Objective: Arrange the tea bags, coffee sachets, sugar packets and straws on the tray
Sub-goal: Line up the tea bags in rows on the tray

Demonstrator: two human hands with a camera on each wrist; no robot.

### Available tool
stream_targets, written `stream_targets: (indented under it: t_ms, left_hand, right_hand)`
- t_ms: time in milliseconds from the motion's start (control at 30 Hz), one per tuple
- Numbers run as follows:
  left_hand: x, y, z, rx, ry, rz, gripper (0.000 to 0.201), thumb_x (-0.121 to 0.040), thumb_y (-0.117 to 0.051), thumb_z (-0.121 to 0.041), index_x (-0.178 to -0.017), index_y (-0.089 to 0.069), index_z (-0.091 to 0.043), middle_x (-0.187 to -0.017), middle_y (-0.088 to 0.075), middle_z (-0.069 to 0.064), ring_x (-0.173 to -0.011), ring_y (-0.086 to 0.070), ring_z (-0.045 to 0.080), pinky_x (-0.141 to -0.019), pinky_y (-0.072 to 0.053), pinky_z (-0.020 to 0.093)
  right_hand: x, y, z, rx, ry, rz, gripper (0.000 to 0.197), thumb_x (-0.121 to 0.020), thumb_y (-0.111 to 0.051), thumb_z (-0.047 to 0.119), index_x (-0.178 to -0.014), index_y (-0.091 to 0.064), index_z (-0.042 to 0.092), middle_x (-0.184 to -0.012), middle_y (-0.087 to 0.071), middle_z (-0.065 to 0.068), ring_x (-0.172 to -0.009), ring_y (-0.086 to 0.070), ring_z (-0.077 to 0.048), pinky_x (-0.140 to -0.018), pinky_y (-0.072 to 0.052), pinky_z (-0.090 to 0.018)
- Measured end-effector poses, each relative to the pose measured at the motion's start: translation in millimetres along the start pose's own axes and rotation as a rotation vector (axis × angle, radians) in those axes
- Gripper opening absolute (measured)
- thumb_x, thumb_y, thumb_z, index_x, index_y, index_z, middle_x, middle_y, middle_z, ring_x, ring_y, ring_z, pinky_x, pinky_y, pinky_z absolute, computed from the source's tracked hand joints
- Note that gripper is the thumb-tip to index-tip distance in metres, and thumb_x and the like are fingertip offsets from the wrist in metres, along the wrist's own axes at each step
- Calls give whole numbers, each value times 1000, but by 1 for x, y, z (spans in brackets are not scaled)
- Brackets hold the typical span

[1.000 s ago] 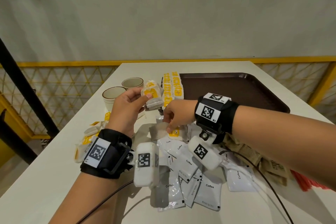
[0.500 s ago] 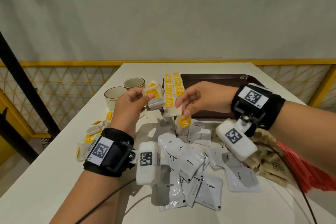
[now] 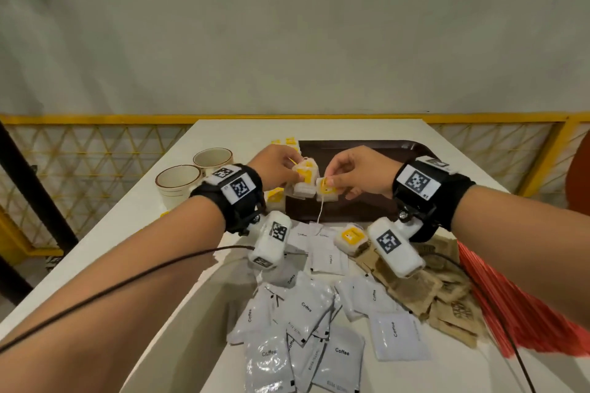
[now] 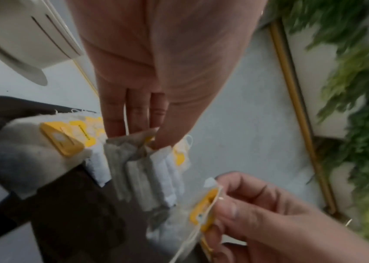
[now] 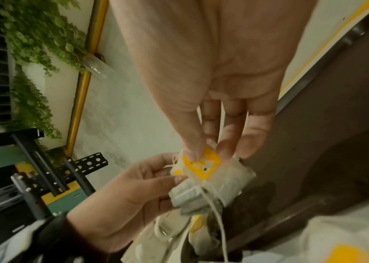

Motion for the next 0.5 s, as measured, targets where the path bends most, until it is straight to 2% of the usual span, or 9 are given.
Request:
stream_targets:
  t_ms: [67,133,233,300,400,500]
  left_hand:
    - [-14,-2,0,-54,-17,-7,17,-80,-72,-7,-93,-62,-12,-75,-55,-1,-79,-55,18,-82,-52,36]
    - [-24,-4,3,-113,-11,-3,16,-79,-73,-7,-88,-62,-13,-71,-54,-3,-78,-53,18,-76,-49,30]
    - [-34,-7,8,-201,20,26,16,-79,-74,-9,-83,-59,-15,-71,-53,-3,-74,-54,18,-78,-51,33]
    - [-36,-9,10,-250,24,70,19,-80,-71,-8,-75,-55,-18,-71,-53,-1,-66,-52,17,-75,-51,33]
    - [-36,-10,12,-300,31,141,16,-81,-70,-9,-81,-56,-17,-72,-54,-2,-60,-52,12,-71,-49,30]
    - [-35,-10,11,-335,25,168,15,-83,-70,-15,-89,-56,-16,-84,-58,0,-72,-56,16,-78,-50,32]
  right_hand:
    - [-6,-1,-2,26,-1,1,2,-88,-66,10,-88,-66,12,-75,-65,-1,-66,-63,-12,-67,-56,-30]
    - [-11,-5,-2,43,-8,40,2,-88,-66,10,-90,-66,10,-77,-66,-2,-66,-64,-12,-67,-56,-29]
    - [-19,-14,1,56,-11,100,2,-88,-66,7,-89,-65,8,-77,-66,-5,-65,-64,-12,-71,-56,-31]
    - [-25,-22,1,39,-4,107,6,-88,-65,6,-84,-62,9,-74,-65,-6,-63,-64,-12,-71,-57,-31]
    - [-32,-23,0,67,1,90,7,-88,-66,11,-82,-64,11,-78,-67,-9,-64,-63,-13,-63,-55,-26]
    - [-44,-2,-4,50,-18,-84,5,-86,-67,11,-84,-63,12,-81,-65,-8,-65,-60,-15,-55,-51,-22]
Point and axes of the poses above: each hand's wrist, its own x-axis away from the middle knuckle, its own y-axis out of the back of the hand, z = x × y, the point moved 5 cm from there along -x, towards the middle knuckle
